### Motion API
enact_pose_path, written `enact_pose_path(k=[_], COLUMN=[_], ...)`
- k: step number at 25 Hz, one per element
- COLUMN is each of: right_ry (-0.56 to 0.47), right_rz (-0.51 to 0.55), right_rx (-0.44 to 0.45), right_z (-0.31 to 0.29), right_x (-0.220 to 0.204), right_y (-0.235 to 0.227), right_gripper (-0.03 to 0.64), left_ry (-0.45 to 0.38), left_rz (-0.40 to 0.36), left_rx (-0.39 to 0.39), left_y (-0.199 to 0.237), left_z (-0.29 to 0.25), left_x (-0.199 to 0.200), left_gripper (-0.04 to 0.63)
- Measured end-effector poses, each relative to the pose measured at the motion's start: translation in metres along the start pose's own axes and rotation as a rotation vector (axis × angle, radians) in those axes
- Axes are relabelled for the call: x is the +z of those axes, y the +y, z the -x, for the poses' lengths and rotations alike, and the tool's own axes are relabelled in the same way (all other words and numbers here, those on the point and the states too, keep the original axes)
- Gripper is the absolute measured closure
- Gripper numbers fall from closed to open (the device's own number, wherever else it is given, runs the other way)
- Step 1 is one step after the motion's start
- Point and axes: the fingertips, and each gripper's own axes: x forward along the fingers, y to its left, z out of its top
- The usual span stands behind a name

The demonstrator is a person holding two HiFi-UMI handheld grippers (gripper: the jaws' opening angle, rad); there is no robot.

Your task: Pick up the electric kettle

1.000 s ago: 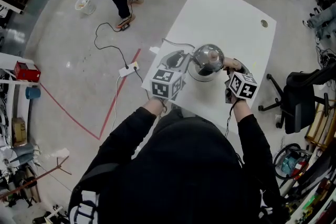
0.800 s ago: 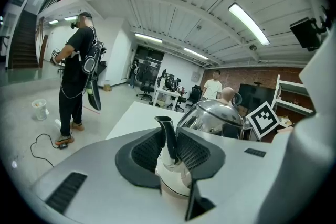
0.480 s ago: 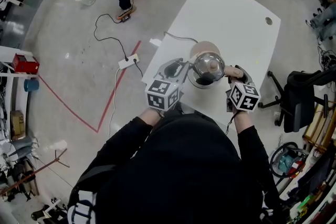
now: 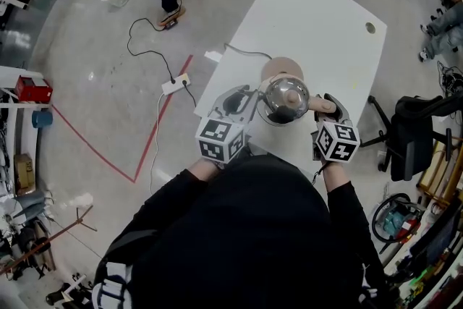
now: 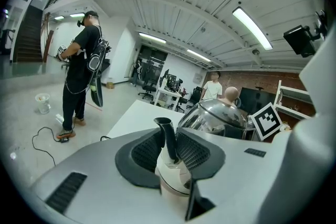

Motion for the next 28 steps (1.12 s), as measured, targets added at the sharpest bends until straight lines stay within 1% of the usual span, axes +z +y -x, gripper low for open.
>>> enact_pose_path(k=[4,8,14,20,28], right_ry=[-0.013,-0.015,-0.020,-0.012,-0.026], right_rz=[0.022,0.022,0.053,0.024,0.029], right_rx=[-0.004,0.016,0.038,0.039,0.042], right_z=[0.006,0.006,0.010,0.012,0.016], right_x=[0.006,0.010,0.015,0.016,0.027], right_y=[0.002,0.004,0.012,0.013,0.012], right_gripper=[0.511,0.511,0.511,0.511,0.511], left_ry=[-0.009,-0.019,-0.032,-0.039,-0.058], left_rz=[-0.002,0.008,-0.006,-0.016,-0.013], left_rx=[-0.010,-0.018,-0.004,0.009,0.007], left_y=[-0.002,0.000,0.002,0.000,-0.005], left_z=[0.003,0.002,0.004,0.007,0.010], left_x=[0.002,0.009,0.019,0.026,0.035], left_gripper=[0.492,0.492,0.492,0.492,0.492])
